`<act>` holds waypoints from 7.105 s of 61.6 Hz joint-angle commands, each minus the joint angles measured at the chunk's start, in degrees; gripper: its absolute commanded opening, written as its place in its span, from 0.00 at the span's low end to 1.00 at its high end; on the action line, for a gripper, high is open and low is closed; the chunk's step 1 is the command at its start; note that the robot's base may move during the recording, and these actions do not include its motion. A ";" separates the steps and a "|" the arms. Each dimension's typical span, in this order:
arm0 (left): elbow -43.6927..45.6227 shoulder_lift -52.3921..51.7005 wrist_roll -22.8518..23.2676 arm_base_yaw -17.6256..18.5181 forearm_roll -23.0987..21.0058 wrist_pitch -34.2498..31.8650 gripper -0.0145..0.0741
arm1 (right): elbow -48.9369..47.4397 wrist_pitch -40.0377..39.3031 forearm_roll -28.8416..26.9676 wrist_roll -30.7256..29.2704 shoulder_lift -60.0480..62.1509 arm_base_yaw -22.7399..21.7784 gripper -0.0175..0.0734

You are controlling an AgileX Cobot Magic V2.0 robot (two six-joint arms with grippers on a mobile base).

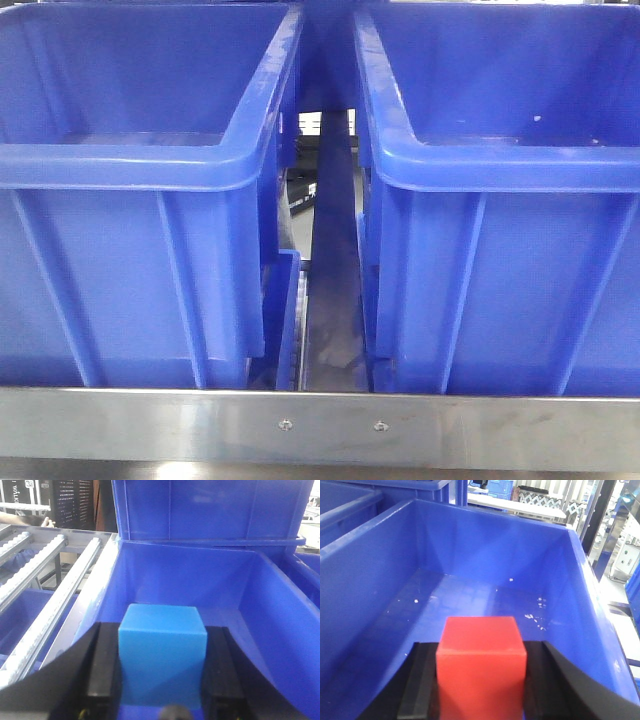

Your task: Sort and place red and blue blocks on shelf

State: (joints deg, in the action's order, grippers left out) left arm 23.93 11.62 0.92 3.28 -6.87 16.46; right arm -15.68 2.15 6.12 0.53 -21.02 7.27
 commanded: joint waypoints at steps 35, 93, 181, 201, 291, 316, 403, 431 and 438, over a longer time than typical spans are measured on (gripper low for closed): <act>6.63 13.27 -1.31 4.02 -2.95 -6.66 0.30 | -16.59 4.60 -6.54 0.90 -11.81 0.60 0.25; 12.10 47.78 -5.73 16.08 -2.95 -23.70 0.69 | -21.66 -7.23 -7.75 -1.13 -34.25 6.04 0.73; 9.14 23.18 -5.73 4.71 -3.43 -14.32 0.31 | -18.07 -1.07 -9.63 -1.13 -11.36 -3.94 0.25; 4.92 13.46 -5.73 1.79 -3.43 -9.91 0.31 | -5.23 -5.63 -9.67 -1.13 2.56 -4.06 0.25; 4.93 12.59 -5.73 1.79 -3.43 -7.62 0.30 | 16.16 -8.86 -9.67 0.53 22.79 -4.24 0.25; 4.93 12.59 -5.73 1.79 -3.43 -7.62 0.30 | 16.16 -9.15 -9.67 0.47 22.79 -4.24 0.25; 1.48 12.14 -6.73 1.33 -1.89 -13.73 0.30 | 16.16 -10.71 -10.67 -3.48 22.79 -4.24 0.25; -20.69 -5.30 -7.14 0.59 0.30 -24.58 0.30 | 16.16 -10.71 -10.67 -3.48 22.79 -4.24 0.25; -24.78 -9.34 -7.04 0.59 0.04 -24.58 0.30 | 16.16 -10.71 -10.67 -3.48 22.79 -4.24 0.25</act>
State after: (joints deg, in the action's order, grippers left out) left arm -0.28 3.68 -6.98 3.97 -6.88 -3.70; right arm 1.74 -3.09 -4.71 -2.50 0.60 3.49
